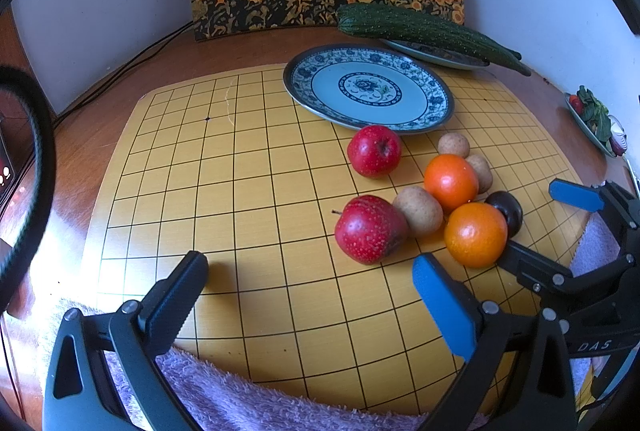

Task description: Organize fruits

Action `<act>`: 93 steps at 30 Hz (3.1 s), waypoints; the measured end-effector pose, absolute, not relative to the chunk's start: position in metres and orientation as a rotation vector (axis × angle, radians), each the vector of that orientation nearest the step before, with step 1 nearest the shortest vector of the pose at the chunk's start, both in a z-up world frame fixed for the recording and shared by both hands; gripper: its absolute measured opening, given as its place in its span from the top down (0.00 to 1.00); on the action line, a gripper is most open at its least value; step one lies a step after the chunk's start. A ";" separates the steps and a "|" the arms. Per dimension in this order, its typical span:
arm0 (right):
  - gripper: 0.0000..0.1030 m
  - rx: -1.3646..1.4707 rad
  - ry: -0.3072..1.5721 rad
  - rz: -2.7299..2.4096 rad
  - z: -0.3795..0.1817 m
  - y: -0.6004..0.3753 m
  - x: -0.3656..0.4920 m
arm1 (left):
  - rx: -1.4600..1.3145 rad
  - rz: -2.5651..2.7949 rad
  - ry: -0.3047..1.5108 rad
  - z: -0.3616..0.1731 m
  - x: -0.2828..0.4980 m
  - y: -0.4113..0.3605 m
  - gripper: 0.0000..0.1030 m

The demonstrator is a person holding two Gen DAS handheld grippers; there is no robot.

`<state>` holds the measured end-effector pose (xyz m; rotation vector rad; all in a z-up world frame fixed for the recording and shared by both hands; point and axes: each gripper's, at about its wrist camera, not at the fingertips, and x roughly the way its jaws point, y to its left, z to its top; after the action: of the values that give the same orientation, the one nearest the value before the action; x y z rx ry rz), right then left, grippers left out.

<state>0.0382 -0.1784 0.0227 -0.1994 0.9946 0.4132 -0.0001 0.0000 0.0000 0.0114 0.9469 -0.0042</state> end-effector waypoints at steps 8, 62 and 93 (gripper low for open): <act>0.00 -0.199 0.995 0.413 0.023 -0.178 0.038 | 0.011 -0.004 0.947 0.000 0.000 0.000 0.00; 0.08 -0.206 0.986 0.431 0.024 -0.177 0.035 | 0.014 -0.003 0.946 0.003 -0.003 0.001 0.04; 0.72 -0.169 0.943 0.573 0.033 -0.158 0.026 | -0.034 -0.062 0.910 0.010 -0.001 0.001 0.64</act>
<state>0.0265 -0.1580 0.0326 -0.1692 0.9427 0.5728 -0.0008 0.0006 0.0105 -0.0340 0.9100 -0.0623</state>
